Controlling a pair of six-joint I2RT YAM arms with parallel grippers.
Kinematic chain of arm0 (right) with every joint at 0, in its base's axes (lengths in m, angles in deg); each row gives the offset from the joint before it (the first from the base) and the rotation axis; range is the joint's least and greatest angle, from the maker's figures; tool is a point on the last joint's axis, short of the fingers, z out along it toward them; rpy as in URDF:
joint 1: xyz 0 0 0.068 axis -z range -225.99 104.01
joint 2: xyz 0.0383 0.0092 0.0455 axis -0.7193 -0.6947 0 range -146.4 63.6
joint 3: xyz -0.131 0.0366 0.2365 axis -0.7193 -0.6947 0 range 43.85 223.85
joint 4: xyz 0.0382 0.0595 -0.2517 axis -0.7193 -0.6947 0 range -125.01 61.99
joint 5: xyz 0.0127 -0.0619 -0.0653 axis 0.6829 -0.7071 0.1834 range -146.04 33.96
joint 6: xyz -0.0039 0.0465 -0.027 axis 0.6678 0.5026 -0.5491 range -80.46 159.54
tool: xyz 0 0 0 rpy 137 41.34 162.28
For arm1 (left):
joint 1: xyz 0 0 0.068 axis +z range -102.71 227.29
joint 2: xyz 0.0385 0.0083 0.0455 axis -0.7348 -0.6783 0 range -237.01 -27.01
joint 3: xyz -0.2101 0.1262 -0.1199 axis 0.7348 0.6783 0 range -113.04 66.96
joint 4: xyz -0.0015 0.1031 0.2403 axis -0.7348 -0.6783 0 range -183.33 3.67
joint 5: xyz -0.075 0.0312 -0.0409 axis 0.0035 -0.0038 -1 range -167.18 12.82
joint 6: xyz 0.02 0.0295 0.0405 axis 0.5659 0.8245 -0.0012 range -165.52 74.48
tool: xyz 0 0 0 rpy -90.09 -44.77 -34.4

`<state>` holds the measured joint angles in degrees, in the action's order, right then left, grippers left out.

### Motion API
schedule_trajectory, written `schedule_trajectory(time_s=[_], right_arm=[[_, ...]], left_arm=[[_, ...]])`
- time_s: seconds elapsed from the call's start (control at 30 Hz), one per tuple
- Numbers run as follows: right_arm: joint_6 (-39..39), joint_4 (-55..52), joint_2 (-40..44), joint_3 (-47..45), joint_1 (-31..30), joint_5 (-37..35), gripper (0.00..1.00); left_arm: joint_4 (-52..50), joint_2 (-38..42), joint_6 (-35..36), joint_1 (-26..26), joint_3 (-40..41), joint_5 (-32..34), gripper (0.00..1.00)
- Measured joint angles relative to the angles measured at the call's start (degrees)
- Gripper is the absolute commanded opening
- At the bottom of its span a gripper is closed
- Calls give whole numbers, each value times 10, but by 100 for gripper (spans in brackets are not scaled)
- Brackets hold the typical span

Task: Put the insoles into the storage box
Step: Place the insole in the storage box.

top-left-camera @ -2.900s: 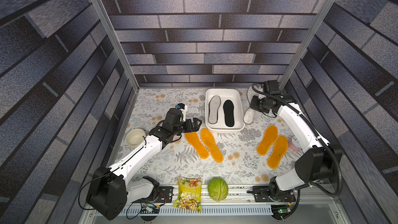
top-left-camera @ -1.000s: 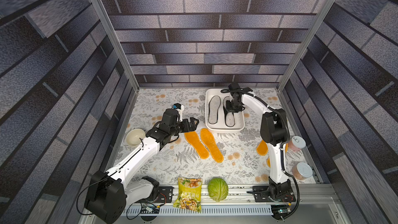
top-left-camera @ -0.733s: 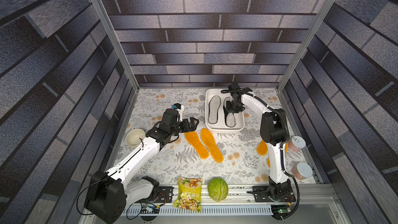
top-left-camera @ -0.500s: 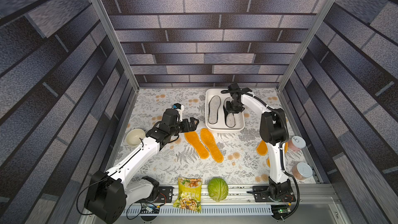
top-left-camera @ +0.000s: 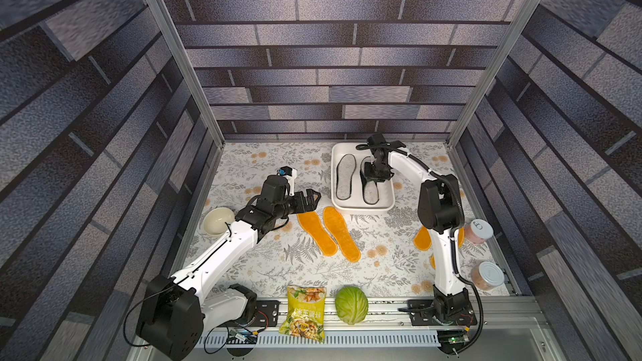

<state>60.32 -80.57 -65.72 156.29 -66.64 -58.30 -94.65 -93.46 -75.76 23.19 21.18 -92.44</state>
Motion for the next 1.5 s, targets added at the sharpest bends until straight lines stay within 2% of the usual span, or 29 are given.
schedule_trajectory(time_s=[1.5], right_arm=[[0,-4,-30,22,0,0,38]], left_arm=[[0,0,0,2,3,0,100]])
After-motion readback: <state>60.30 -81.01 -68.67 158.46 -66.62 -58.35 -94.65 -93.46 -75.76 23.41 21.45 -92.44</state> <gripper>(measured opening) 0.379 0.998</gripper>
